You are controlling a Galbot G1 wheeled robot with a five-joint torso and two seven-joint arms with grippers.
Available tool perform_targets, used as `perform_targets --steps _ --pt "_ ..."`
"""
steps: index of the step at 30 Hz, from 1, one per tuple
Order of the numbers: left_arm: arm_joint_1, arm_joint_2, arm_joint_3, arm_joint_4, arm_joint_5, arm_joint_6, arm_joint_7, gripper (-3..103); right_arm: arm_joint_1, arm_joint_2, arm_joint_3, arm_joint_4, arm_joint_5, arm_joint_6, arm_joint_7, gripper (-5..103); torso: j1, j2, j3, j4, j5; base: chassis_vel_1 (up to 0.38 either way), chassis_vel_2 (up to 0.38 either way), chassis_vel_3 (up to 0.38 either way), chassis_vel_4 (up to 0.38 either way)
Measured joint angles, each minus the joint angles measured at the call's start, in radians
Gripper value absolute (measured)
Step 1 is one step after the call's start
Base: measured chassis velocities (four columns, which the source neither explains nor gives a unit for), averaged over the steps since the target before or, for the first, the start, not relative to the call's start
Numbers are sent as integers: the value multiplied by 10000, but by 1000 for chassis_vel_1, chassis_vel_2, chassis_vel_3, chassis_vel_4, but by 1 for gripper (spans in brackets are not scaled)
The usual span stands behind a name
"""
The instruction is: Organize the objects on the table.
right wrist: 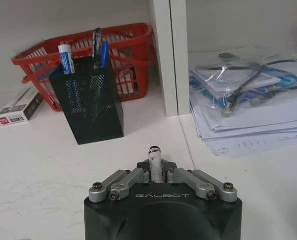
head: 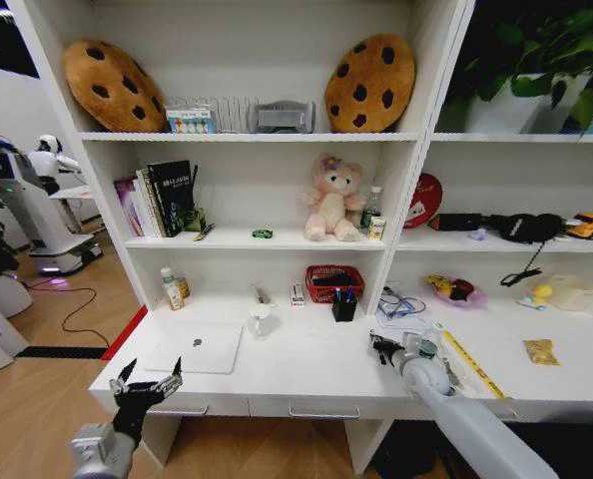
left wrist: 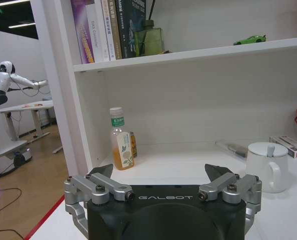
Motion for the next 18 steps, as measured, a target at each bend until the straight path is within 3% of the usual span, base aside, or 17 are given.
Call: perform_targets --steps 6,9,11,12,14,16,18 --pt "0 0 0 0 0 0 0 100 -20 32 4 285 -111 253 3 11 1 0 0 0 0 0 0 0 0" --pt "0 0 0 0 0 0 0 100 -52 -5 24 558 -542 797 -420 11 1 0 0 -1 -2 0 0 0 0" --pt "0 0 0 0 0 0 0 100 174 -54 -68 628 -2446 2744 -1337 11 1 0 0 -5 -5 0 0 0 0" --pt "0 0 0 0 0 0 0 100 174 -54 -68 628 -2446 2744 -1337 11 1 0 0 -5 -5 0 0 0 0" --pt "0 0 0 0 0 0 -1 100 1725 563 -1036 -811 -4611 6343 -1539 11 2 0 0 0 -2 0 0 0 0" --pt "1 0 0 0 0 0 -2 100 1959 674 -1148 -1035 -4726 6598 -1519 11 2 -1 0 0 -5 0 0 0 0" --pt "0 0 1 0 0 0 0 100 2879 1109 -1567 -1935 -5029 7405 -1480 11 2 0 -1 0 -8 0 0 0 0"
